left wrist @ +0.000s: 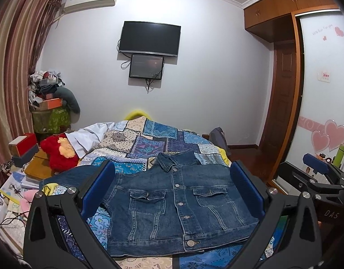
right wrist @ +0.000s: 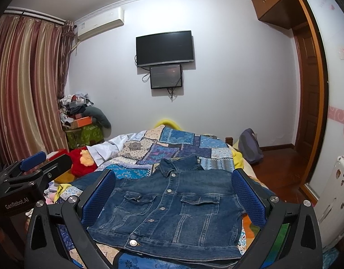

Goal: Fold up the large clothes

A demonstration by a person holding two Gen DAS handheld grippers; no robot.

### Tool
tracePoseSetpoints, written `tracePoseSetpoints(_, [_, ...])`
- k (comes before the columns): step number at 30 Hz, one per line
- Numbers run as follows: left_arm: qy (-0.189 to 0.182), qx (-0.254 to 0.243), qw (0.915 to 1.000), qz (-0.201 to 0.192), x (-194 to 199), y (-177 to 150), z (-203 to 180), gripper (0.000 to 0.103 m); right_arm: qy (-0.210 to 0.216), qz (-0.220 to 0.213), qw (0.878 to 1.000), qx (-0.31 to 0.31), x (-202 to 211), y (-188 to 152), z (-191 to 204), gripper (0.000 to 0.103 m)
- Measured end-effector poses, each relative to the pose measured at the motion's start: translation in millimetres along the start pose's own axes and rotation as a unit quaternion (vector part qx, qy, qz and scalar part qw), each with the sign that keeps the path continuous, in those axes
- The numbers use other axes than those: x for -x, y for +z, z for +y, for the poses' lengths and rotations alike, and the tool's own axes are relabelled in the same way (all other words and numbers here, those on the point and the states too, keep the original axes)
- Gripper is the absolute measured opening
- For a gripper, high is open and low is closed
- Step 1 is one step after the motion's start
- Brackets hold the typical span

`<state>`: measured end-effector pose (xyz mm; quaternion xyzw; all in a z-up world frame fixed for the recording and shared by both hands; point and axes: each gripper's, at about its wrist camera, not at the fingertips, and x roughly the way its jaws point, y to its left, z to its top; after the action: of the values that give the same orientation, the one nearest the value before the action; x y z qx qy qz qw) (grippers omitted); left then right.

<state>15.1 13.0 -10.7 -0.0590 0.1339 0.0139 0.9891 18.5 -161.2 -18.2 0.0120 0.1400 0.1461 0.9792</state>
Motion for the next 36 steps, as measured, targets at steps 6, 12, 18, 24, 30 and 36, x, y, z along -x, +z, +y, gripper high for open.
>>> tracePoseSetpoints(6, [-0.001, 0.001, 1.0, 0.0, 0.0, -0.9, 0.6, 0.103, 0.0, 0.0, 1.0, 0.0, 0.2, 0.6, 0.2, 0.103])
tracePoseSetpoints(12, [-0.001, 0.001, 1.0, 0.0, -0.3, -1.5, 1.1, 0.103, -0.001, 0.0, 1.0, 0.001, 0.0, 0.6, 0.6, 0.103])
tracePoseSetpoints(18, [-0.001, 0.001, 1.0, 0.0, -0.4, -1.9, 1.2, 0.103, 0.0, 0.001, 1.0, 0.001, 0.4, 0.9, 1.4, 0.103])
tracePoseSetpoints(24, [-0.001, 0.001, 1.0, 0.001, -1.3, -2.3, 0.3, 0.103, 0.0, 0.001, 1.0, 0.0, -0.2, 1.0, 0.8, 0.103])
tracePoseSetpoints(30, [-0.001, 0.001, 1.0, 0.001, -1.3, -2.0, 0.7, 0.103, -0.001, 0.002, 1.0, 0.001, -0.5, 0.9, 1.0, 0.103])
tracePoseSetpoints(36, [0.003, 0.003, 1.0, 0.004, -5.4, -3.7, 3.5, 0.103, -0.002, 0.006, 1.0, 0.0, -6.9, -4.1, -4.0, 0.103])
